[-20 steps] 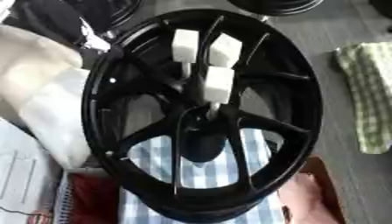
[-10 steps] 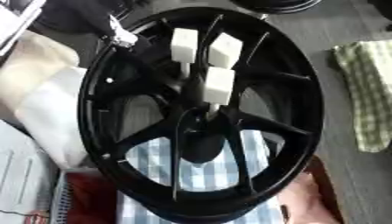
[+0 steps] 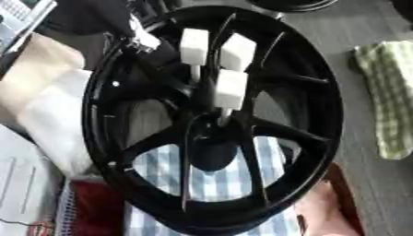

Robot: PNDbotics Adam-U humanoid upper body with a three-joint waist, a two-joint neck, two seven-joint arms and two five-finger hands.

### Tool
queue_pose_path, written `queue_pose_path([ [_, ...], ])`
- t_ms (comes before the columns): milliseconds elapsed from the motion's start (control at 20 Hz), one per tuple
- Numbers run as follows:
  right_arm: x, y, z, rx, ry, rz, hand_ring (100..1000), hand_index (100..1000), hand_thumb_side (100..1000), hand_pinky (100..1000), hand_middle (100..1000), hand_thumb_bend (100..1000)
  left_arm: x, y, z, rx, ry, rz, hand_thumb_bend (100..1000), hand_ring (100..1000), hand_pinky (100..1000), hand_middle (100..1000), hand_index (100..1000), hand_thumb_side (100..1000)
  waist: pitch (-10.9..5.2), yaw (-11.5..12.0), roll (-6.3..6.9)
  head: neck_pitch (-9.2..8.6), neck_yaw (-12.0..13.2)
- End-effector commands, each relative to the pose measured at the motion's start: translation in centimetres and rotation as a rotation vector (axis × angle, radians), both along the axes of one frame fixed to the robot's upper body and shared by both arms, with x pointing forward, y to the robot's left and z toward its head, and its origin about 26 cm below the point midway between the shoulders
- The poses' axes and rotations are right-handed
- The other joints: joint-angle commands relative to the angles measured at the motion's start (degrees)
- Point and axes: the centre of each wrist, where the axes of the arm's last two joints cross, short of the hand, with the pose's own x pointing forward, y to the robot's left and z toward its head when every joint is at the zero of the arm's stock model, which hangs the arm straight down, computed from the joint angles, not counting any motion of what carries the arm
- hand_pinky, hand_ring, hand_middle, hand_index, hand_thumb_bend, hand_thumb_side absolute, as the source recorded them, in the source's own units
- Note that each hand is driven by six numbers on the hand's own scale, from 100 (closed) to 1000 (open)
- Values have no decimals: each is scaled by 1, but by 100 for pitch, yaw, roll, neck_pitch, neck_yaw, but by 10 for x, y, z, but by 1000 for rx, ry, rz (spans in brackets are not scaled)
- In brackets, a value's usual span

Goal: Pull the pin out of the wheel hub.

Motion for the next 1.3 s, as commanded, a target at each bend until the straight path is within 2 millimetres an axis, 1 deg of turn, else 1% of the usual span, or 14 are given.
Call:
queue_pose_path([
  [50, -1, -1, 10, -9, -31, -10, 724, 708, 553, 833, 665, 221, -5, -1, 15, 4, -9, -24, 542, 862, 838, 817, 869, 285, -88, -16, -13, -30, 34],
  [250, 0, 1, 10, 0, -30, -11, 722, 707, 555, 833, 664, 220, -5, -6, 15, 2, 3, -45, 543, 861, 837, 815, 867, 284, -64, -58, 4, -33, 67],
  [500, 0, 2, 10, 5, -33, -11, 721, 707, 555, 833, 663, 220, -2, -7, 11, -4, 9, -26, 512, 857, 833, 807, 861, 277, -13, -117, 7, -45, 117],
  [850, 0, 3, 11, 8, -36, -6, 720, 706, 556, 834, 662, 219, 4, -5, 4, -2, 18, -2, 506, 860, 835, 814, 859, 285, 42, -176, 0, -86, 156],
  [1300, 0, 2, 11, 24, -40, -17, 720, 706, 557, 834, 662, 220, 8, -4, -1, 7, 50, 4, 491, 855, 831, 794, 851, 283, 86, -212, 1, -92, 205],
])
